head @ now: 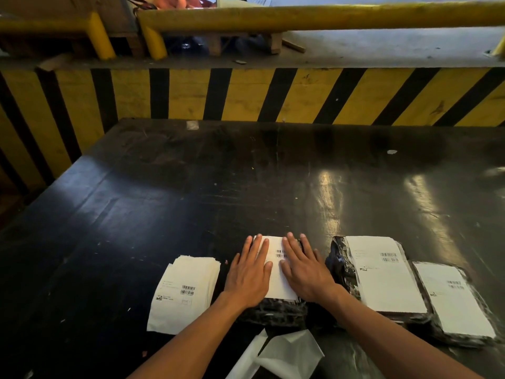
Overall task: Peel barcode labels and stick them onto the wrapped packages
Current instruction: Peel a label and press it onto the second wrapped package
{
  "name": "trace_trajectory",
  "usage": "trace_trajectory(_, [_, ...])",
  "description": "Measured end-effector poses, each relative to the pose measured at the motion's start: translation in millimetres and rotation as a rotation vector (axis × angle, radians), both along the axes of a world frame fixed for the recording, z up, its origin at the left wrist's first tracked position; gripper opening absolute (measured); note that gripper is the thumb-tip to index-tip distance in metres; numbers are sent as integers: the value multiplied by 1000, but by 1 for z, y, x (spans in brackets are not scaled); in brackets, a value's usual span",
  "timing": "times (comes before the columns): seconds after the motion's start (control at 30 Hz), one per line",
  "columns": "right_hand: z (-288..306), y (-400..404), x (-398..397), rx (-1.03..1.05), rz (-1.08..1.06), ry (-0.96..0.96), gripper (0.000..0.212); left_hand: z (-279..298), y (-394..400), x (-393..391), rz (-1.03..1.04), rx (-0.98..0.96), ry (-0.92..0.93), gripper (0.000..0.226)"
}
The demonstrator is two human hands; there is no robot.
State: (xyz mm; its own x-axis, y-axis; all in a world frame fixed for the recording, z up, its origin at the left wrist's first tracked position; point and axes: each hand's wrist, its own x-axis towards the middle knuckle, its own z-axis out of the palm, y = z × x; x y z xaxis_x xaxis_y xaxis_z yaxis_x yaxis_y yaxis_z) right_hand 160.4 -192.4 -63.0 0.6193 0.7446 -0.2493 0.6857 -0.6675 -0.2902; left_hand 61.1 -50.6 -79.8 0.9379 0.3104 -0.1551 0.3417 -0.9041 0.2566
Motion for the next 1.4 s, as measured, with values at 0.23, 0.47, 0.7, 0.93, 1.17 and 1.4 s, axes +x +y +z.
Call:
trace_trajectory(0.23, [-7, -32, -38, 14, 76, -71, 61, -3, 0, 1, 18, -10, -22, 59])
trace_trajectory(0.47, [-17, -60, -61, 58, 165, -162, 60, -7, 1, 1, 19, -12, -40, 59])
trace_trajectory(0.7, [-18, -86, -72, 221, 295, -159, 55, -3, 3, 3, 17, -30, -24, 60])
trace_trajectory(0.93, [-5, -49, -51, 174, 80, -8, 63, 11, 39, 23, -123, 28, 89, 54])
trace_trajectory(1.17, [-13, -47, -51, 48, 76, 3, 63, 3, 34, -14, -362, 73, 27, 54])
trace_trajectory(1.4, [-17, -48, -51, 62, 79, -7, 64, -7, 31, -54, -463, 117, -27, 52])
